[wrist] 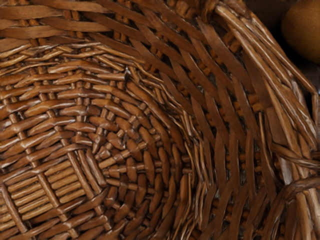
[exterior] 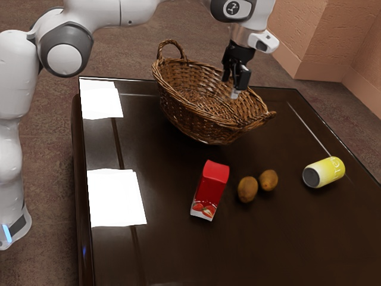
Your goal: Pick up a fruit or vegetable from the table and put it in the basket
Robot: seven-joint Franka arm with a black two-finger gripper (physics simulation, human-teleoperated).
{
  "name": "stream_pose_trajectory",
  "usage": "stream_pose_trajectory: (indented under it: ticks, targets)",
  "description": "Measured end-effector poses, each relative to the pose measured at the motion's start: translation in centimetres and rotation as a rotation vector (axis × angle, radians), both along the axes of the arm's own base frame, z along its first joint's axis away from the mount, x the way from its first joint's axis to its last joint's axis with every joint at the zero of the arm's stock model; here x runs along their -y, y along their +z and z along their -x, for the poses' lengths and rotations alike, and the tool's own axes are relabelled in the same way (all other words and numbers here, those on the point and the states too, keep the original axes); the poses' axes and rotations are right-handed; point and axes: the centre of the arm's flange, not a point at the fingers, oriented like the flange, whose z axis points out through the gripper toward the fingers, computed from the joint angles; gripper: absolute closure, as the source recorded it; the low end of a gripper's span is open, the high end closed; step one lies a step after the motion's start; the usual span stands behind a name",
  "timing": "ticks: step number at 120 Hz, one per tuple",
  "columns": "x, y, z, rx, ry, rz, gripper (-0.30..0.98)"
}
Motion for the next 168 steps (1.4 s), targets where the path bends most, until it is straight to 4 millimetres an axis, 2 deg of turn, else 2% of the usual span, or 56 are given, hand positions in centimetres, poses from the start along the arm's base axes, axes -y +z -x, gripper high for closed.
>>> stream_pose_trajectory:
  ticks: [24, 29, 37, 40, 45, 54, 76, 88, 96, 111, 135, 168]
  targets:
    - [0.2, 0.5, 0.0, 0.02, 0.005, 0.001, 0.0]
    - [2.5, 2.3, 0.8, 0.053, 0.009, 0.031, 0.0]
    - [8.9, 4.2, 2.0, 0.08, 0.009, 0.091, 0.0]
    - [11.1, 4.7, 2.5, 0.087, 0.009, 0.1, 0.0]
    - [13.6, 4.2, 2.4, 0.081, 0.026, 0.118, 0.0]
    - [15.1, 3.3, 1.8, 0.068, 0.101, 0.15, 0.0]
    - [16.1, 3.7, 1.5, 0.088, 0.29, 0.168, 0.0]
    - [19.3, 3.2, 2.2, 0.083, 0.341, 0.13, 0.0]
    - [21.3, 1.9, 2.0, 0.072, 0.388, 0.095, 0.0]
    - [22.2, -0.6, 1.0, 0.042, 0.498, 0.054, 0.0]
    - [21.6, -8.1, -2.3, -0.062, 0.652, 0.0, 0.0]
    - [20.6, -12.1, -2.9, -0.123, 0.795, -0.054, 0.0]
